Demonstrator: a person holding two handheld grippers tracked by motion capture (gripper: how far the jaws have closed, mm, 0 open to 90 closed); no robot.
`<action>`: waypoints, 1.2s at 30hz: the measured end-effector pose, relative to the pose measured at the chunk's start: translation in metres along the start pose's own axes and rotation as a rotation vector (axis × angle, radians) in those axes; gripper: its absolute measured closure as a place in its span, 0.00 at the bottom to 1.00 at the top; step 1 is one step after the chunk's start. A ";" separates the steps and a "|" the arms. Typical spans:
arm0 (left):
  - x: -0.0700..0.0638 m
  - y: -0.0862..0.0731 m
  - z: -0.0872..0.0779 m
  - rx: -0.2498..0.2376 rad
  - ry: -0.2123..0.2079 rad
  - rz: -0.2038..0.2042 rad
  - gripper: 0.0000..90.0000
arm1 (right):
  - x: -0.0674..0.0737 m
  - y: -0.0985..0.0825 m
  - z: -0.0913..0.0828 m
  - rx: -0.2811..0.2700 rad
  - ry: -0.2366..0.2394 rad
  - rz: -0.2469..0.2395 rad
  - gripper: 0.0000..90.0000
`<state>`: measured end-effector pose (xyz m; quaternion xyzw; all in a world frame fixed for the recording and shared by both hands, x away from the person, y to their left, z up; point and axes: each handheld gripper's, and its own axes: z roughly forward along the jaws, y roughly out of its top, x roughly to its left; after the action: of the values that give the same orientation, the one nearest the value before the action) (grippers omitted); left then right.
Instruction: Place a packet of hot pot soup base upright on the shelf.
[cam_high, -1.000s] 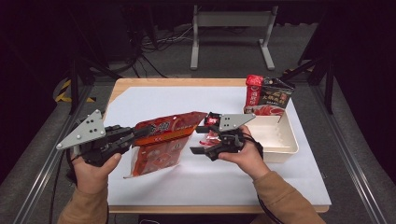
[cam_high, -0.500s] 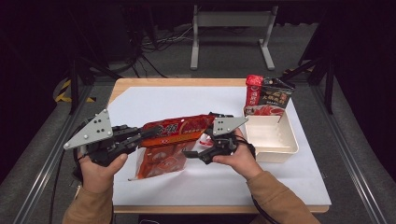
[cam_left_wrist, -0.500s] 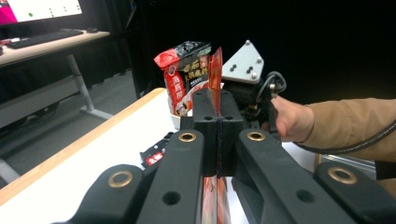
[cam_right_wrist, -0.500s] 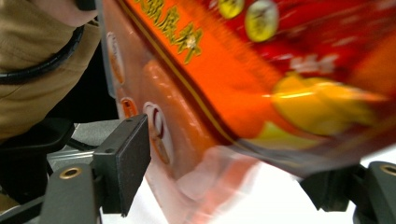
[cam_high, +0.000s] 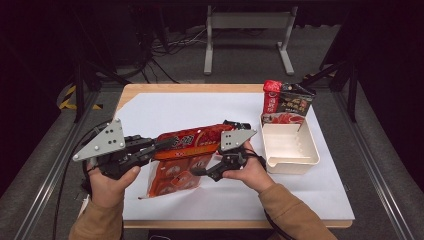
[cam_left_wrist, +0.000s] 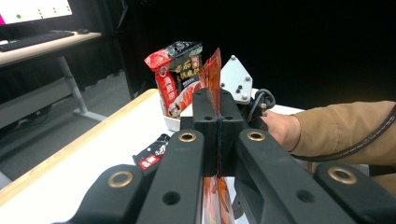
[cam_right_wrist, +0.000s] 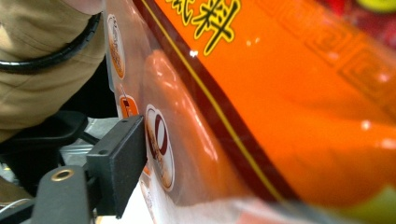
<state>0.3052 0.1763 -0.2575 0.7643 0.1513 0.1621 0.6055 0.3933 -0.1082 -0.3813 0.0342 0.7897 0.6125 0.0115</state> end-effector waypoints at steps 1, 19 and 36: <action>0.000 0.000 0.000 -0.002 0.000 -0.004 1.00 | 0.001 0.000 0.000 0.006 0.012 0.011 0.30; 0.004 -0.002 -0.006 -0.038 0.001 -0.027 1.00 | 0.009 0.013 -0.007 0.047 0.066 0.002 0.77; 0.015 -0.010 -0.009 -0.098 0.029 -0.076 0.81 | 0.016 0.040 -0.036 0.171 -0.033 0.008 0.78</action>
<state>0.3149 0.1924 -0.2640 0.7249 0.1809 0.1575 0.6458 0.3768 -0.1316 -0.3332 0.0484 0.8387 0.5421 0.0190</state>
